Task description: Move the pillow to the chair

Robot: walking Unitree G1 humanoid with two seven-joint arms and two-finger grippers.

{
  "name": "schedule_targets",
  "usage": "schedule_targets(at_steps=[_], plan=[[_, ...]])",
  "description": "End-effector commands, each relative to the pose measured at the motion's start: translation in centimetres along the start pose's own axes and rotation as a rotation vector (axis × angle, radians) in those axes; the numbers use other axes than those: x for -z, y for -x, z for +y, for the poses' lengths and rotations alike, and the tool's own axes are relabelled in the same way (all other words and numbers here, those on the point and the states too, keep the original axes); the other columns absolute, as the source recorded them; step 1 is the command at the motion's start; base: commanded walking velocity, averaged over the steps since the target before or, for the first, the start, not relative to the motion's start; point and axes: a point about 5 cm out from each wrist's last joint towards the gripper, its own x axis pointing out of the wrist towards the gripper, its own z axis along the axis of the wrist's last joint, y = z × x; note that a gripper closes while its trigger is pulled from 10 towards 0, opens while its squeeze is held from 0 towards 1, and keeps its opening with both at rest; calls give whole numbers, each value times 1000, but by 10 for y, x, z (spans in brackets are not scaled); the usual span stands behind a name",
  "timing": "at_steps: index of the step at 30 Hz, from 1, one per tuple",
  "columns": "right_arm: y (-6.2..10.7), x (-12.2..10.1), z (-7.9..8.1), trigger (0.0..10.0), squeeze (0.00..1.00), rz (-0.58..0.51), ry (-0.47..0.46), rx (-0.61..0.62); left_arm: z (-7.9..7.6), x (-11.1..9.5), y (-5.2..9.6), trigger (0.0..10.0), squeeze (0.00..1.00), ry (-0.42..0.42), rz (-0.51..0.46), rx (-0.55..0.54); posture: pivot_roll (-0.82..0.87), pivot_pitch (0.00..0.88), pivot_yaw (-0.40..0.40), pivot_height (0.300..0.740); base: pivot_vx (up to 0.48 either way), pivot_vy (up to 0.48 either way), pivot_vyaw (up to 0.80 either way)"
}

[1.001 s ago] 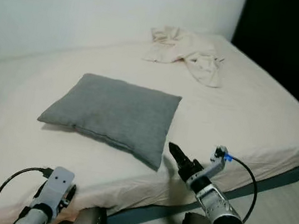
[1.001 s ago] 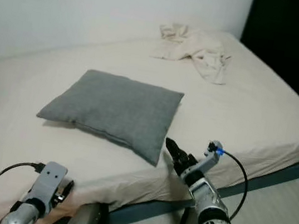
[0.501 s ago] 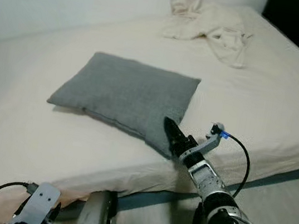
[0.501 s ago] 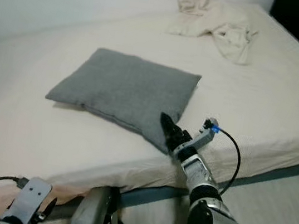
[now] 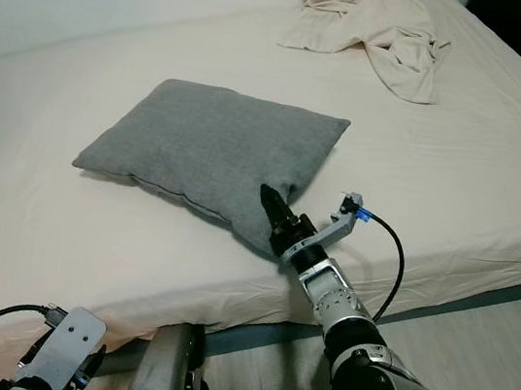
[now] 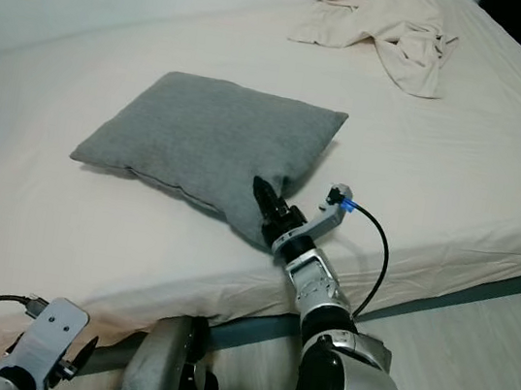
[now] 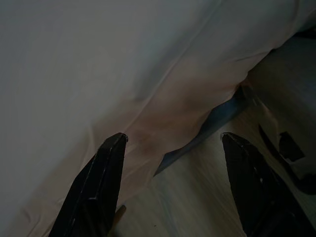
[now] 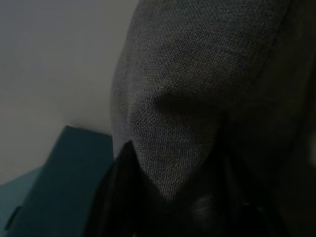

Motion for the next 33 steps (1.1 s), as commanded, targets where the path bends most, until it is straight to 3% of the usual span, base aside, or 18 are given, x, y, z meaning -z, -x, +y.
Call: schedule_targets(at_steps=[1,4,12,14,15,19,26,33], plan=[[0,18,2,0,0,69,-5,9,-3,8,5,10000,0,-4,46,11,204,358,179,576,0,0,0],[9,12,-10,0,0,67,33,92,-9,6,1,10000,0,11,46,15,179,347,165,576,0,0,0],[23,1,-20,0,0,29,71,96,-11,-3,-13,10000,0,42,27,-8,155,295,131,576,0,0,0],[24,0,-18,0,0,37,103,84,-10,-6,-16,10000,0,48,19,-17,151,290,128,576,0,0,0],[23,2,-13,0,0,77,174,65,-6,-16,-28,10000,0,71,-15,-47,120,252,101,576,0,0,0],[23,0,-5,0,0,84,239,41,0,-30,-45,10000,0,98,-54,-99,92,204,75,576,0,0,0],[27,-16,0,0,0,67,279,26,23,-54,-69,10000,0,171,-110,-213,53,128,40,576,0,0,0],[28,-26,1,0,0,61,298,6,23,-74,-82,10000,0,221,-166,-221,33,62,27,591,0,0,0]])
